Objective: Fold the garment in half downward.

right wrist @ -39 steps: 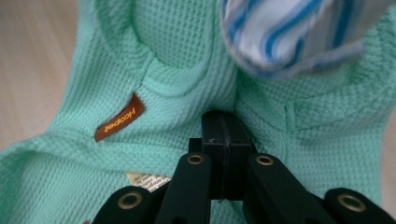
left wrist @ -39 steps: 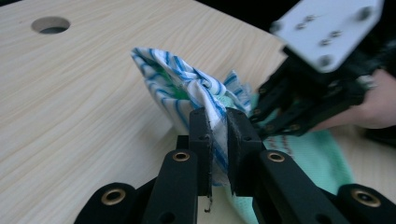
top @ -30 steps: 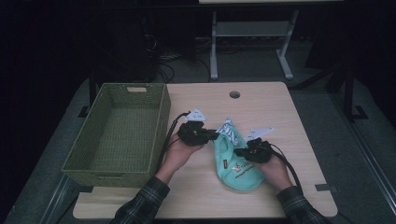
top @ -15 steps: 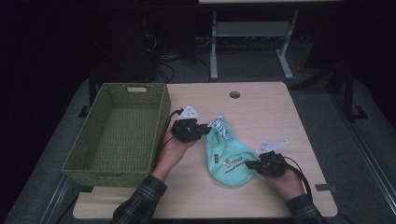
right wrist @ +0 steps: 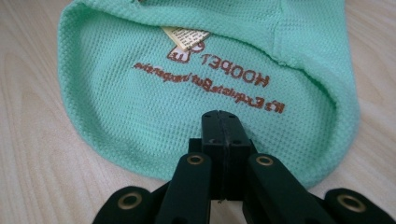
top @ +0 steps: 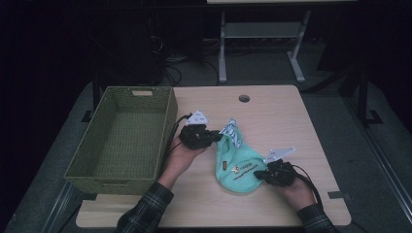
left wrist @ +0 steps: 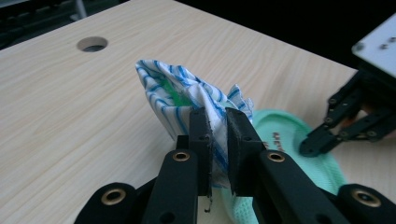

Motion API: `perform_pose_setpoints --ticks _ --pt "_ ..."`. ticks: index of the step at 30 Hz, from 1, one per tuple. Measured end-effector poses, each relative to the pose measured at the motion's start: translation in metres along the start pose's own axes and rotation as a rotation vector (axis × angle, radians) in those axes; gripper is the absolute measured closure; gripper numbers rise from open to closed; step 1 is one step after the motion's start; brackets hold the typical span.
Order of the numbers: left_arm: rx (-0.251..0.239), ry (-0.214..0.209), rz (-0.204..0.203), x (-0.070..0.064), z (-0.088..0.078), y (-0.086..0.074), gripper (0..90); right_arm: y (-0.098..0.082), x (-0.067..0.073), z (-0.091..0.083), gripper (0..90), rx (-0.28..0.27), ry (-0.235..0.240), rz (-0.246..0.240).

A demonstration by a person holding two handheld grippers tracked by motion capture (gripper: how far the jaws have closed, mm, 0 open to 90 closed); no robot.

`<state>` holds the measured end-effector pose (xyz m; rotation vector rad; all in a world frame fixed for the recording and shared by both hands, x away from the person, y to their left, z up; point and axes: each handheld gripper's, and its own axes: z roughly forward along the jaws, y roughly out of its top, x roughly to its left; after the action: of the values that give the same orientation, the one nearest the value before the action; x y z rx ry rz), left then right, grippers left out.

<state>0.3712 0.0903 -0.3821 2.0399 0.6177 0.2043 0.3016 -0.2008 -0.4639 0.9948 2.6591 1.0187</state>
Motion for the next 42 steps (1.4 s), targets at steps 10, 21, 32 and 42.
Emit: perform_pose_setpoints --ticks 10,21,32,42 --pt "0.001 -0.104 0.06 -0.017 0.002 0.003 81.2 0.0 -0.003 0.0 89.8 -0.001 -0.003 0.003" --pt "0.035 -0.188 0.109 -0.032 0.01 -0.004 81.1 0.0 -0.004 0.0 89.8 -0.005 -0.003 0.01" --pt "0.074 -0.233 0.121 -0.041 0.022 -0.012 81.0 0.0 -0.007 -0.006 89.8 -0.005 -0.038 0.004" --pt "0.117 -0.242 0.113 -0.051 0.037 -0.019 77.9 -0.003 -0.016 -0.017 89.8 -0.041 -0.063 0.036"
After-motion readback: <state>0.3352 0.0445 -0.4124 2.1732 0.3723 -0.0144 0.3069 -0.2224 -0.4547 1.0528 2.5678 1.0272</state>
